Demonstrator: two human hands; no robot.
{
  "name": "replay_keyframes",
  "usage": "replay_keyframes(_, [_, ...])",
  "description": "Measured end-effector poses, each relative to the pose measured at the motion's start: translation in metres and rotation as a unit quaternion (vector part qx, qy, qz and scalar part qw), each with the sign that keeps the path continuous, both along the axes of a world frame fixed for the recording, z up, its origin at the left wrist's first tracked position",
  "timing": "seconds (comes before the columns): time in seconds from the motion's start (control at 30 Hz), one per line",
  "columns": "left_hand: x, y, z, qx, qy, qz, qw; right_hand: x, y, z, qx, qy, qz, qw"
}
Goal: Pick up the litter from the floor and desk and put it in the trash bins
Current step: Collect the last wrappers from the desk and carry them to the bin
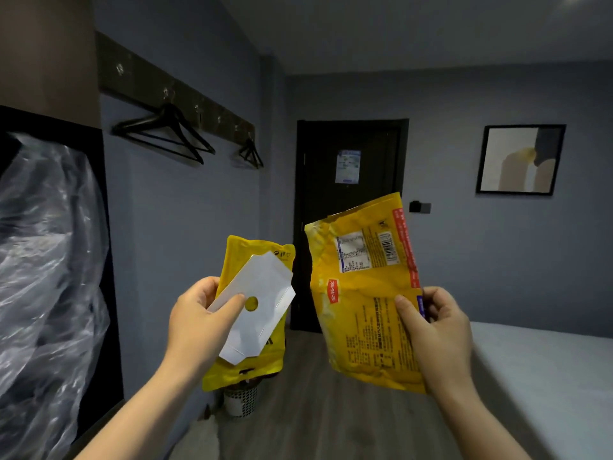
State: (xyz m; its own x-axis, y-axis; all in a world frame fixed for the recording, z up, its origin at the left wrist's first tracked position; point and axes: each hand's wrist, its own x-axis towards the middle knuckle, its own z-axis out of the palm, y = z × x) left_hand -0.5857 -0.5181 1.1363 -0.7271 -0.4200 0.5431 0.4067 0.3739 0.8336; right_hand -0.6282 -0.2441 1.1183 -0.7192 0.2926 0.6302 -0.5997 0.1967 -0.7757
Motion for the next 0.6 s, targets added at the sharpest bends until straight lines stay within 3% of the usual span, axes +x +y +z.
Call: replay_keyframes(0.6, [-0.327, -0.067, -0.071, 0.003, -0.107, 0.022, 0.994, -0.33, -0.058, -0.072, -0.006, -0.075, 0.007, 0.997])
